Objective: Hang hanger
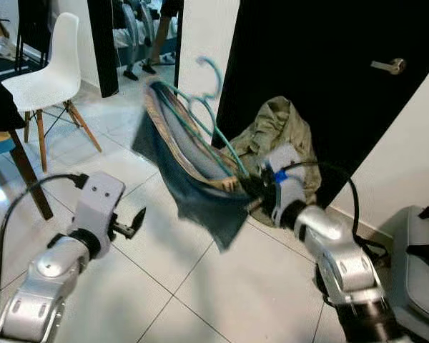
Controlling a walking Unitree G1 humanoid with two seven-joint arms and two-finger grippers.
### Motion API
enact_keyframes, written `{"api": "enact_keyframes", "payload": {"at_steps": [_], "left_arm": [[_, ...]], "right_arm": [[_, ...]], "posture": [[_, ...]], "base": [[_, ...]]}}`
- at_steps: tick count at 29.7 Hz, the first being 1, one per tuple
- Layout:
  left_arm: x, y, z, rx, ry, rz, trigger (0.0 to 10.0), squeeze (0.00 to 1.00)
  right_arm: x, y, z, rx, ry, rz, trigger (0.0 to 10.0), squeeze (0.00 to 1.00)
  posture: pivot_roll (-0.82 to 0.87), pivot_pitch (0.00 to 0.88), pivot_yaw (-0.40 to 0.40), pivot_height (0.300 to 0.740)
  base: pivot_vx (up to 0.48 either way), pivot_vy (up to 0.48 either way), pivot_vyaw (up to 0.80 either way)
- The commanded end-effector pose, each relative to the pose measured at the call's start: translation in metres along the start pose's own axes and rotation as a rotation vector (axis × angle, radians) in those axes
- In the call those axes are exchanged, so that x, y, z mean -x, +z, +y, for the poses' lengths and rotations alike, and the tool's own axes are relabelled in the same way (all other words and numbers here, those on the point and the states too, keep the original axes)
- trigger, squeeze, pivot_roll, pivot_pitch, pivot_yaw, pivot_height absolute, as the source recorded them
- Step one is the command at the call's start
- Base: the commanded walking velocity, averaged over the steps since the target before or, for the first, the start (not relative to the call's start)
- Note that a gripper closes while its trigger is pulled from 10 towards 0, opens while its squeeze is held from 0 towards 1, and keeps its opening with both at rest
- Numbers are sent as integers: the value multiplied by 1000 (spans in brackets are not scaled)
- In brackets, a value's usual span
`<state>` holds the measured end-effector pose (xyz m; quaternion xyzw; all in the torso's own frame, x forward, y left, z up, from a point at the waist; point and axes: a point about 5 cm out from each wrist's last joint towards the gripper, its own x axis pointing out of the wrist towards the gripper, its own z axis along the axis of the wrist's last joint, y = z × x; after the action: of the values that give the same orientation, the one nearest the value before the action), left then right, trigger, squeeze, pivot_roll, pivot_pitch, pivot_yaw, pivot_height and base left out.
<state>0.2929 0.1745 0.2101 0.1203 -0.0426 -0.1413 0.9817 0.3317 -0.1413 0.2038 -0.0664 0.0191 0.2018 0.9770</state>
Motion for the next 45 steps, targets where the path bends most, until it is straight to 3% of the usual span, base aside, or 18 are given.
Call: {"api": "enact_keyframes", "payload": {"at_steps": [1, 11, 13, 17, 25, 32, 45], "left_arm": [[-1, -1, -10, 3, -11, 11, 10000, 0], [-8, 0, -17, 0, -5, 13, 10000, 0], [-9, -2, -18, 46, 41, 18, 10000, 0], [-9, -3, -17, 60, 55, 24, 10000, 0], [-11, -8, -21, 66, 94, 49, 10000, 0], [-11, -10, -13, 39, 132, 68, 10000, 0], [-10, -14, -16, 40, 144, 69, 10000, 0]], "right_arm": [[9, 5, -14, -3, -95, -2, 10000, 0], [12, 6, -23, 34, -199, -11, 10000, 0], [15, 7, -21, 3, -245, -36, 10000, 0], [15, 8, -21, -12, -257, -55, 10000, 0], [18, 9, -11, -49, -306, -151, 10000, 0], [17, 7, -2, -60, -328, -172, 10000, 0], [17, 10, 11, -37, -305, -208, 10000, 0]], "posture": [[-71, 174, -98, 740], [-76, 173, -98, 740], [-74, 176, -88, 740], [-76, 180, -80, 740], [-71, 184, -69, 740], [-59, 190, -59, 740], [-58, 200, -54, 740]], "base": [[0, 0, 0], [0, 0, 0], [0, 0, 0], [0, 0, 0], [0, 0, 0], [0, 0, 0], [0, 0, 0]]}}
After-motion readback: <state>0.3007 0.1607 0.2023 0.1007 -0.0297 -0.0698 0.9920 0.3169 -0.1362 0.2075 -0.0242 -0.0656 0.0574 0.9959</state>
